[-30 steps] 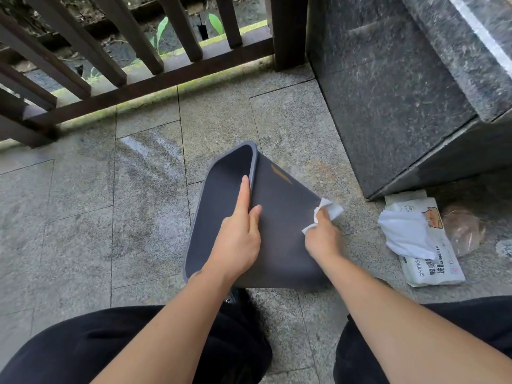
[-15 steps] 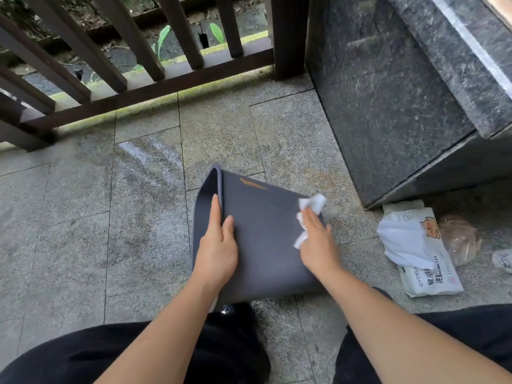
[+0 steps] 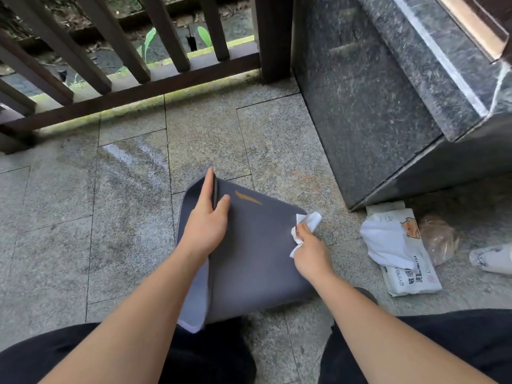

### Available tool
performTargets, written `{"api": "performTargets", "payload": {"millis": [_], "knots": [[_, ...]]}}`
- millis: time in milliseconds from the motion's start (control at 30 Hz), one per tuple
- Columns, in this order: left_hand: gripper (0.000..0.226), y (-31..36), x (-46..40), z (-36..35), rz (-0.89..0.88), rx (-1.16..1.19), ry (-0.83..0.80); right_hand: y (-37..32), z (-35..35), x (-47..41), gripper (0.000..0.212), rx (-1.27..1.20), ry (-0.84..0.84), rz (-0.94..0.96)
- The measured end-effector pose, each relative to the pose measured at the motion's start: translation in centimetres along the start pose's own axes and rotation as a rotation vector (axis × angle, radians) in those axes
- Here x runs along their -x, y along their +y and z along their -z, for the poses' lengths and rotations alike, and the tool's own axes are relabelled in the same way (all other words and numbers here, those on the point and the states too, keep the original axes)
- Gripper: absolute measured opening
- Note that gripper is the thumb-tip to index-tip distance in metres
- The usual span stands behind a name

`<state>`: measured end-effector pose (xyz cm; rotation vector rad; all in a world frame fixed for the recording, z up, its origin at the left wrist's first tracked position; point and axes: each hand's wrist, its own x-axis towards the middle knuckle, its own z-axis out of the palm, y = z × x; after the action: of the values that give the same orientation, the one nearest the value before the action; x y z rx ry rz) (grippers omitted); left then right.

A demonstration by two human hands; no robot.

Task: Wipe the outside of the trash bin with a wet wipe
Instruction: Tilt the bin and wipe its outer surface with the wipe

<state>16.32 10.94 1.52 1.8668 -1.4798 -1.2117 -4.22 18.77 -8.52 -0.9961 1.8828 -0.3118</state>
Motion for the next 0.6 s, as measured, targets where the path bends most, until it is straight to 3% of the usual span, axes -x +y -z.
{"api": "performTargets", "payload": {"millis": [233, 367, 500, 600], "knots": [[0.053, 0.0, -0.6, -1.5, 0.010, -0.011, 0.029, -0.2, 1.0, -2.0, 0.060, -0.124, -0.004, -0.171], [0.044, -0.7, -1.4, -1.2, 0.093, 0.141, 0.158, -2.3, 0.0, -1.4, 0.059, 0.015, 0.055, -0.012], [0.013, -0.3, -1.2, -1.7, 0.049, 0.008, 0.245, -4.8, -0.6, -0.1, 0.072, 0.063, 0.045, 0.152], [0.012, 0.1, -0.7, -2.3, 0.002, -0.009, 0.238, -4.9, -0.1, 0.6, 0.071, 0.036, 0.032, 0.160]]}}
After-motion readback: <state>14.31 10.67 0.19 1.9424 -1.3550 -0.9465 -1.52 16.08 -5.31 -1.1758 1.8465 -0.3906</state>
